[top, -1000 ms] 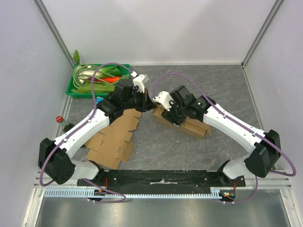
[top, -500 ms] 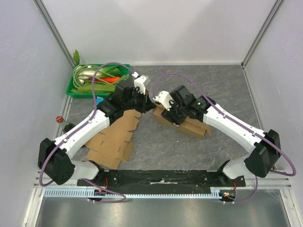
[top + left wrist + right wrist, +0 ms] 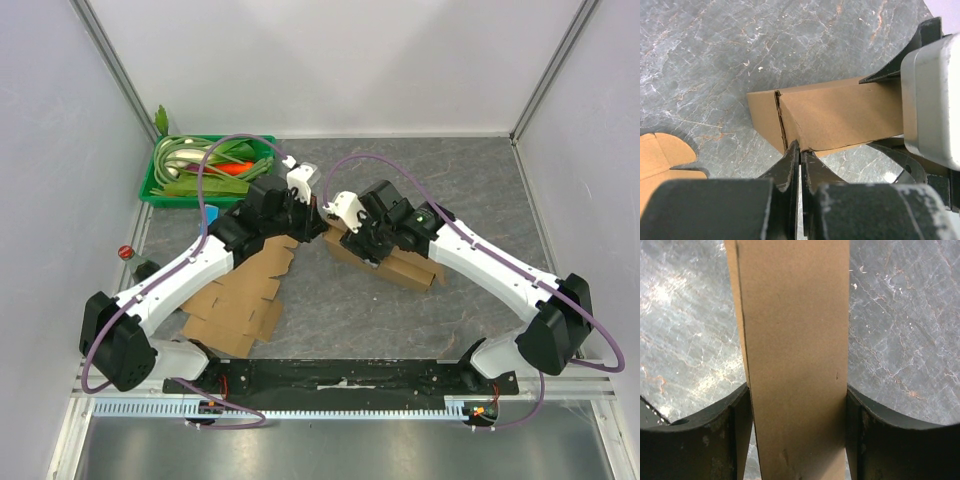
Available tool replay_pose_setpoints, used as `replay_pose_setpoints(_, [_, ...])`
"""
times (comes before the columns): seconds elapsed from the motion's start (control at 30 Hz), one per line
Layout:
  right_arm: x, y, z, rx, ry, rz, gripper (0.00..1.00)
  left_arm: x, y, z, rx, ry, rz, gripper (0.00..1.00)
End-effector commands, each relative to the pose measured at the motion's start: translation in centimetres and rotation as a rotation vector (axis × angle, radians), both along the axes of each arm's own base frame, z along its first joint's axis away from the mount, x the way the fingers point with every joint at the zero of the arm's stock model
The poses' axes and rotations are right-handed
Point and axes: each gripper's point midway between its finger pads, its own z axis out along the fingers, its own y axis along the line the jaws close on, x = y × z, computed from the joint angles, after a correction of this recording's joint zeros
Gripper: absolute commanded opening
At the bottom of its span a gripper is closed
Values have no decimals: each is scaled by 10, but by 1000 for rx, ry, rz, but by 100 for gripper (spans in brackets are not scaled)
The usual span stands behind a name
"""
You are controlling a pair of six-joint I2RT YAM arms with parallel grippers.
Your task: Fold the paper box
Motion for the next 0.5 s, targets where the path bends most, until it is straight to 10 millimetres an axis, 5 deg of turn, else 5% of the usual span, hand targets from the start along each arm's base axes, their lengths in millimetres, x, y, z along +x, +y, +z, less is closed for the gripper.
replay_pose_setpoints(0.0, [12, 4, 0, 42, -46, -66, 70, 12, 1, 2, 26, -83, 35, 2])
replay_pose_setpoints(0.03, [17, 3, 8, 92, -45, -145, 81, 13, 3, 1, 31, -80, 46, 2])
replay_pose_setpoints(0.17, [11, 7, 42, 282, 0, -269, 98, 15, 3, -2, 35, -53, 69, 2])
replay_pose_setpoints(0.3, [-11, -26, 61, 337, 24, -489, 98, 20, 4, 1, 48, -22, 112, 2])
replay_pose_setpoints(0.47, [-46, -73, 56, 354, 72, -778, 98, 24, 6, 6, 71, -1, 136, 2])
